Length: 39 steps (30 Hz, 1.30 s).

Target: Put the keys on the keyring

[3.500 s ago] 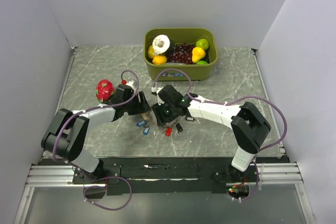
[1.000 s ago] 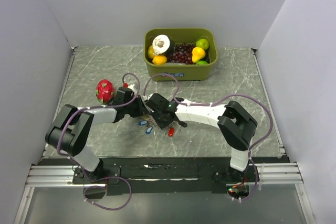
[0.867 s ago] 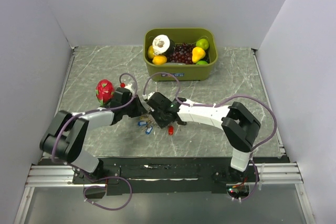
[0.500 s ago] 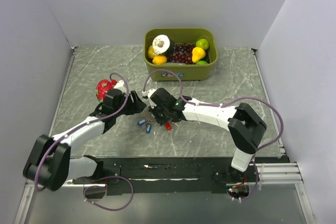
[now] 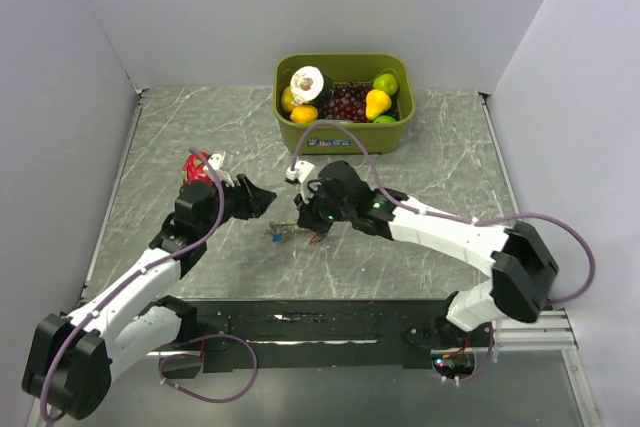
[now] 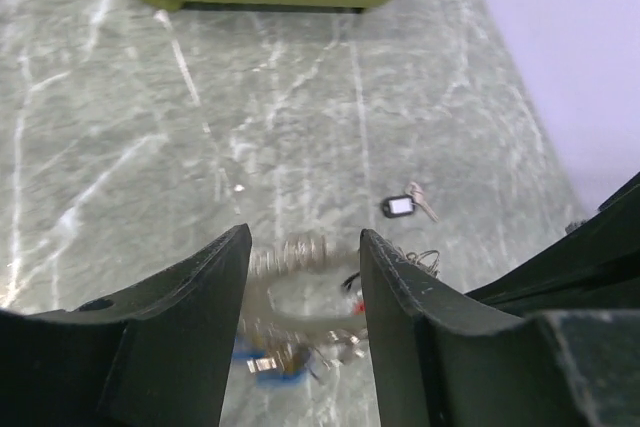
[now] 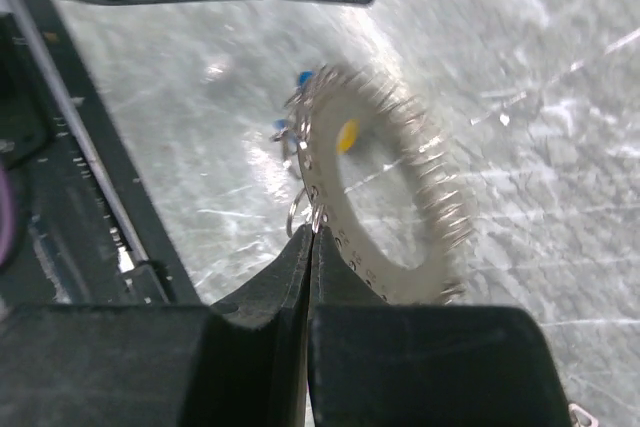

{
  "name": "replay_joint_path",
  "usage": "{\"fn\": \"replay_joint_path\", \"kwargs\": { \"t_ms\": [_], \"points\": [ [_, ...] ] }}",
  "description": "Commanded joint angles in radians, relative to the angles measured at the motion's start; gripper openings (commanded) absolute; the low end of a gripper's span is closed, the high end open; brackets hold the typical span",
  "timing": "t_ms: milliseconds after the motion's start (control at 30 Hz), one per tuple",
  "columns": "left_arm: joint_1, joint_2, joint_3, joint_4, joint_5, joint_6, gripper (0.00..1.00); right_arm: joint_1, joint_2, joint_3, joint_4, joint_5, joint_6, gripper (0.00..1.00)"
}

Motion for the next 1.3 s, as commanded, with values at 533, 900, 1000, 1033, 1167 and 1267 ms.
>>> {"fn": "replay_joint_path", "kwargs": {
  "t_ms": [533,900,1000,1033,1167,1267],
  "points": [
    [-0.004,-0.141,-0.028,0.294,0.441,0.056,0.63,-0.099,-0.341,-0.177,0.373,-0.328,0.064,0.0],
    [-0.019,-0.088,0.025,0.385,0.634,-0.032,0.56,-0.182,-0.381,-0.246,0.576,-0.607,0.169,0.0],
    [-0.042,-0.08,0.042,0.377,0.648,-0.022,0.53,-0.189,-0.373,-0.243,0.578,-0.626,0.183,0.0],
    [-0.047,-0.08,0.051,0.373,0.65,-0.019,0.53,-0.189,-0.373,-0.24,0.578,-0.626,0.186,0.0],
    [-0.068,-0.086,0.064,0.344,0.636,-0.004,0.51,-0.193,-0.363,-0.242,0.587,-0.626,0.206,0.0],
    [-0.091,-0.077,0.081,0.301,0.619,0.027,0.49,-0.196,-0.356,-0.24,0.588,-0.63,0.217,0.0]
  ]
}}
